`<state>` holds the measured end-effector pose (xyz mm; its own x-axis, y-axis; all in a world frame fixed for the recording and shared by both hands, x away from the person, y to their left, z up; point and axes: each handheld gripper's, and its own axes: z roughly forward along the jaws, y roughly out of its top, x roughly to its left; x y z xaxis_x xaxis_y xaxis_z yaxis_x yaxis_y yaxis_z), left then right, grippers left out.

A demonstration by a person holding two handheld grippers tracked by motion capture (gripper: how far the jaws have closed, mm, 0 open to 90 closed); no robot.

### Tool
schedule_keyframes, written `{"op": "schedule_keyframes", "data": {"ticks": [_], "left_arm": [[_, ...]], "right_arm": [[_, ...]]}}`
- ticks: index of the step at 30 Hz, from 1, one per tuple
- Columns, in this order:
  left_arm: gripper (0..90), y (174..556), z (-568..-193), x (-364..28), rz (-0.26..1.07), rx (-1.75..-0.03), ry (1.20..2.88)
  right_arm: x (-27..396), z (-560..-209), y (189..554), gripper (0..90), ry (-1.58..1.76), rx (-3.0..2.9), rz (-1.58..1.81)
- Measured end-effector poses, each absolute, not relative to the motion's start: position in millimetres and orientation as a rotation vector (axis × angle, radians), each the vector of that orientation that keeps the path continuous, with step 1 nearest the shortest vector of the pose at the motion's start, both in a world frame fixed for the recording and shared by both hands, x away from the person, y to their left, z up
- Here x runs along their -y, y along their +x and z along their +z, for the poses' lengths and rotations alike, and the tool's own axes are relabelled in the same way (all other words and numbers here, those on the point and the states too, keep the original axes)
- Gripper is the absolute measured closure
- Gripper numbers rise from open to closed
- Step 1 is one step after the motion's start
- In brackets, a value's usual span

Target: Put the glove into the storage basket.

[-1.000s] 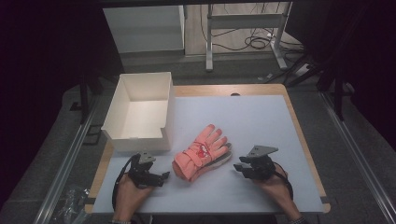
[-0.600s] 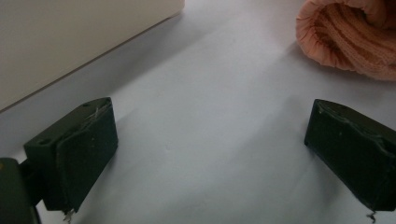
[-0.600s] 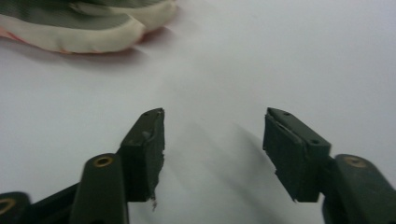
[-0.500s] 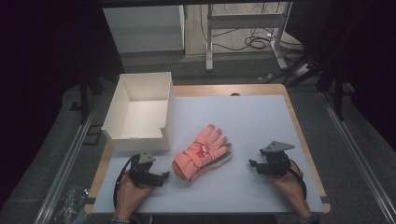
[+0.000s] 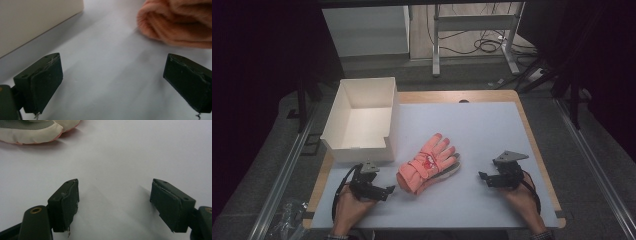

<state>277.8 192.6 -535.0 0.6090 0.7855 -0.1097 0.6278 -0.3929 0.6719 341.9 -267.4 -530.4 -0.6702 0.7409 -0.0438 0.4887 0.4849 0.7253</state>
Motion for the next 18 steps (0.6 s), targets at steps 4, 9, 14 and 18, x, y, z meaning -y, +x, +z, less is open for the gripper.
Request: {"op": "schedule_keyframes", "data": {"ticks": [4,9,14,18], "left_arm": [[2.0,274,-523,-193,0.254,-1.068,2.131],[0.2,270,-502,-186,0.232,-0.994,2.159],[0.0,273,-482,-174,0.207,-0.935,2.18],[0.0,280,-470,-158,0.201,-0.886,2.213]], "right_arm": [[267,-531,342,23.4,1.032,-2.383,0.999],[268,-531,342,23.4,1.032,-2.383,0.999],[268,-531,342,23.4,1.031,-2.383,0.998],[268,-531,342,23.4,1.031,-2.383,0.999]]}}
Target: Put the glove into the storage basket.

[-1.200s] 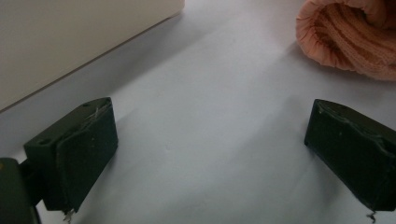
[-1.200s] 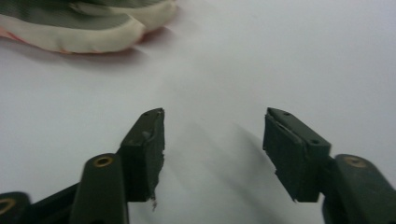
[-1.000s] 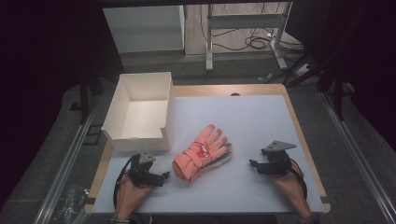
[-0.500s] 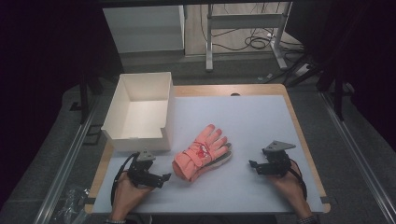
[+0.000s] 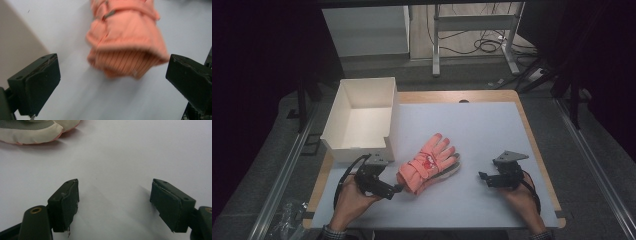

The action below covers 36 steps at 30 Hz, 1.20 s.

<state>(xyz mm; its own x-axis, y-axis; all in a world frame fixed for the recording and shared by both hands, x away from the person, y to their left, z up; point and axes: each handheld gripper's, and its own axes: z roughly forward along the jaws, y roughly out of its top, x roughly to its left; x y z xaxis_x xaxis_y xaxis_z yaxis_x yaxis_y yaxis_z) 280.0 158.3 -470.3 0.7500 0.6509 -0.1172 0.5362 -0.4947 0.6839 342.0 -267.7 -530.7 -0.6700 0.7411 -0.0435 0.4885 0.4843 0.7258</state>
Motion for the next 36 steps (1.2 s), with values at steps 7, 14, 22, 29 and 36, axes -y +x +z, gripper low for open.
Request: {"op": "schedule_keyframes", "data": {"ticks": [7,14,22,29,36], "left_arm": [[0.0,298,-462,-124,0.199,-0.821,2.251],[0.0,317,-477,-96,0.21,-0.814,2.312],[0.0,323,-505,-82,0.179,-0.826,2.393],[0.0,322,-524,-74,0.195,-0.828,2.47],[4.1,318,-531,-74,0.188,-0.833,2.456]], "right_arm": [[268,-531,342,23.4,1.032,-2.383,1.0],[268,-531,342,23.4,1.032,-2.382,1.0],[268,-531,342,23.4,1.031,-2.382,1.0],[268,-531,342,23.4,1.032,-2.381,1.001],[268,-531,342,23.4,1.031,-2.382,1.0]]}}
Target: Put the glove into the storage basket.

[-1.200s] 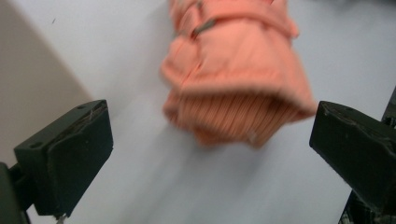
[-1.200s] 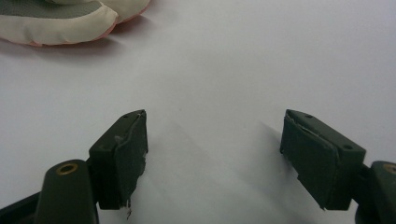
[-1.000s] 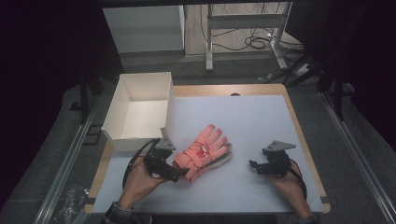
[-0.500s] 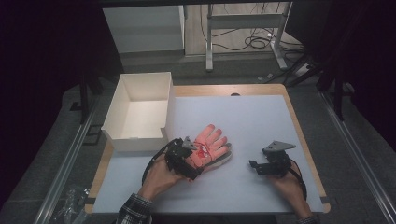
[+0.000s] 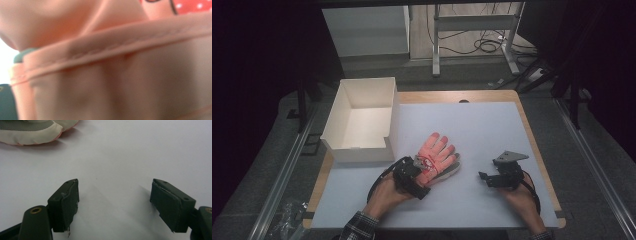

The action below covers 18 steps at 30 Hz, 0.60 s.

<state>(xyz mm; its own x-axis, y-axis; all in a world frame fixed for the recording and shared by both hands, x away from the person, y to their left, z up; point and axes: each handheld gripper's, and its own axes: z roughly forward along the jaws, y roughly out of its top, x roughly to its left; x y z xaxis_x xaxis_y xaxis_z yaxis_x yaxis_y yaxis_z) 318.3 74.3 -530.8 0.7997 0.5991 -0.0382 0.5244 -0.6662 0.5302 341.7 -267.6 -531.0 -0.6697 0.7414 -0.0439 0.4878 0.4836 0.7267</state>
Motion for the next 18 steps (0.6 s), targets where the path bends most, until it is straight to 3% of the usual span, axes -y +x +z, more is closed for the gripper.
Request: {"op": "schedule_keyframes", "data": {"ticks": [4,10,18], "left_arm": [[11.4,318,-527,-73,0.183,-0.846,2.469],[31.7,316,-521,-77,0.179,-0.861,2.454],[37.6,316,-518,-83,0.141,-0.864,2.403]], "right_arm": [[268,-531,342,23.3,1.031,-2.382,1.0],[268,-531,342,23.3,1.031,-2.382,1.0],[268,-531,342,23.3,1.032,-2.382,1.0]]}}
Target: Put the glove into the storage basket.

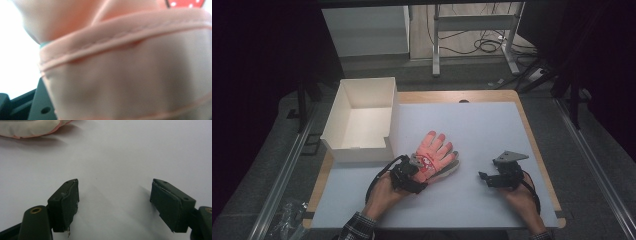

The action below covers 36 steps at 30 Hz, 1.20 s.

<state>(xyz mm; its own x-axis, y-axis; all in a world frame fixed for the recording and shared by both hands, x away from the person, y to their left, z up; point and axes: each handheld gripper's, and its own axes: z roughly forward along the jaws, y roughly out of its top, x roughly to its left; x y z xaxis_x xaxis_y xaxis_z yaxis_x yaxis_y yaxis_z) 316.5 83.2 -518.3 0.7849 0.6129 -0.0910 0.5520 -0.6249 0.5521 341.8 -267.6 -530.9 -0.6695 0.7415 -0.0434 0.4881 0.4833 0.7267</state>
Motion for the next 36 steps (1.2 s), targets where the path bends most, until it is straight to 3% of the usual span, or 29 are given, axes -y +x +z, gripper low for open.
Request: {"op": "schedule_keyframes", "data": {"ticks": [4,36], "left_arm": [[38.9,321,-514,-87,0.106,-0.875,2.371],[37.6,357,-431,-81,0.245,-0.931,2.321]], "right_arm": [[268,-531,342,23.4,1.032,-2.381,1.0],[268,-531,342,23.3,1.031,-2.382,1.002]]}}
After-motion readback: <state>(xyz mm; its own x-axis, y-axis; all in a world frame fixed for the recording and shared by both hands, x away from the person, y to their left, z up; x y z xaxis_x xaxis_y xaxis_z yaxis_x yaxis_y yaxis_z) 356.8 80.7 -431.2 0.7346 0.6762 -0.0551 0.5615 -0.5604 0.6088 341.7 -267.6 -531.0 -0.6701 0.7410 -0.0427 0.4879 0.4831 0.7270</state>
